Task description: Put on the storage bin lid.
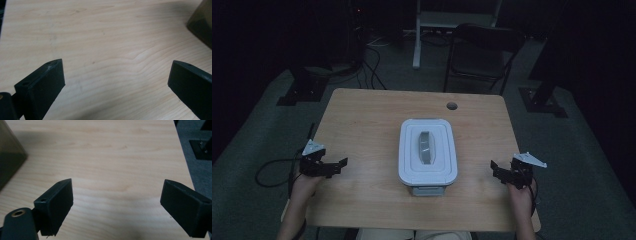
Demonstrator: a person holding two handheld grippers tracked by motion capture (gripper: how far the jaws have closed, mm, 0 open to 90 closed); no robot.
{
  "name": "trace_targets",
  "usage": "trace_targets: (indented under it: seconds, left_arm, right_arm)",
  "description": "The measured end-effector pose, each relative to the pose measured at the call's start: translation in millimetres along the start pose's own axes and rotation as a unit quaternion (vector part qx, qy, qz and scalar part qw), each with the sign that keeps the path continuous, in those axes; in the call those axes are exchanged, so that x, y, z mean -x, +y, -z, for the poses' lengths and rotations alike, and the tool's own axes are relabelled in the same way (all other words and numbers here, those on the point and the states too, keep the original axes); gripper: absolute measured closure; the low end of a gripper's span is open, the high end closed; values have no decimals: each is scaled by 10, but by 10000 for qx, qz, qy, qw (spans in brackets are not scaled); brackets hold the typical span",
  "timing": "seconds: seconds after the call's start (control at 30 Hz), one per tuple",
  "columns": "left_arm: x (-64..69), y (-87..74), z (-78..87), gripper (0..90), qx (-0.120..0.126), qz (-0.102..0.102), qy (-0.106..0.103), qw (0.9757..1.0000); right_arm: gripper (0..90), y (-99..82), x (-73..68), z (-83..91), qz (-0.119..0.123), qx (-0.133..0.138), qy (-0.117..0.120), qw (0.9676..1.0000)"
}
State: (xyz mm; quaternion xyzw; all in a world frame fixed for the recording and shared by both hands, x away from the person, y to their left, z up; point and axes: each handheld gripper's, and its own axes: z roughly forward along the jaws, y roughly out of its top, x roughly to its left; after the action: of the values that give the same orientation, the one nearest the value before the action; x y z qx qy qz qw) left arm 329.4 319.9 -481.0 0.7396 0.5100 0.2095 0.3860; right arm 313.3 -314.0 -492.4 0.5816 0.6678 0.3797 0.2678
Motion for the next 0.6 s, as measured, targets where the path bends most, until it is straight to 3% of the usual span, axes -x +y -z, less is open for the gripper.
trace_targets:
  seconds: [0.4, 0.6]
  left_arm:
    - [-92, -298, 76, 16, -327, 315, 371, 9983]
    - [-94, -430, 97, 16, -541, 441, 634, 9955]
  right_arm:
    - [110, -222, 56, 13, -126, -128, -241, 9995]
    - [110, -326, 57, -4, -171, -291, -399, 9986]
